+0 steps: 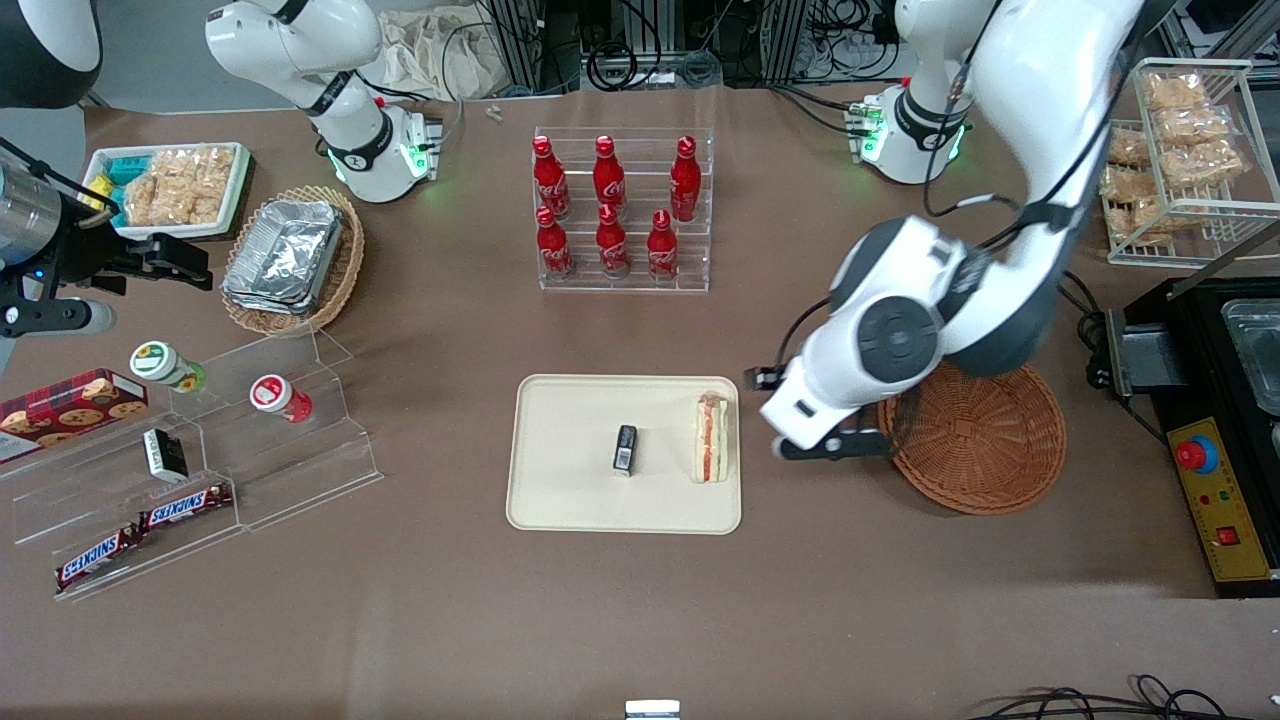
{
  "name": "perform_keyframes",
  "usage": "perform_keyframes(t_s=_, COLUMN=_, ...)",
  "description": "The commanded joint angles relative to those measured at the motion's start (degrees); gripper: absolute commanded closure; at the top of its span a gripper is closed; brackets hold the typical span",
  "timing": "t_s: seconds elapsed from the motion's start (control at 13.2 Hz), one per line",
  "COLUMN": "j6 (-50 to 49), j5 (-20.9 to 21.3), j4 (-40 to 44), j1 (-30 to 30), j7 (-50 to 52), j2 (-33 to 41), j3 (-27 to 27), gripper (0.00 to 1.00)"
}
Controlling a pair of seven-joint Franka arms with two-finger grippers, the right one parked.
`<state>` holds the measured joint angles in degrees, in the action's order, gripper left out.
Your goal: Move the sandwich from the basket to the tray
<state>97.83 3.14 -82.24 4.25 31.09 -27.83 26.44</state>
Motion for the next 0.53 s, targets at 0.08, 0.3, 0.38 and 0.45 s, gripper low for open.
perform_keyframes(t_s=0.08, j6=-7.6, j5=-0.9, j4=-1.8, j1=-6.3, j7=-10.2, j2=9.3, j3=-0.2, gripper=0.01)
perform_keyframes(t_s=0.3, j6=-9.8, j5=3.3, j4=-1.9, j1=-10.4, j7=-16.6, j2=14.6, j3=-0.3, gripper=0.01)
perform_keyframes(t_s=0.38, j6=-9.9, j5=5.1, j4=-1.9, j1=-11.4, j7=-17.8, j2=15.9, j3=-0.3, gripper=0.01)
perform_keyframes(t_s=0.45, j6=-10.0, j5=6.6, j4=-1.9, j1=-12.3, j7=-18.1, j2=16.7, j3=-0.3, gripper=0.01)
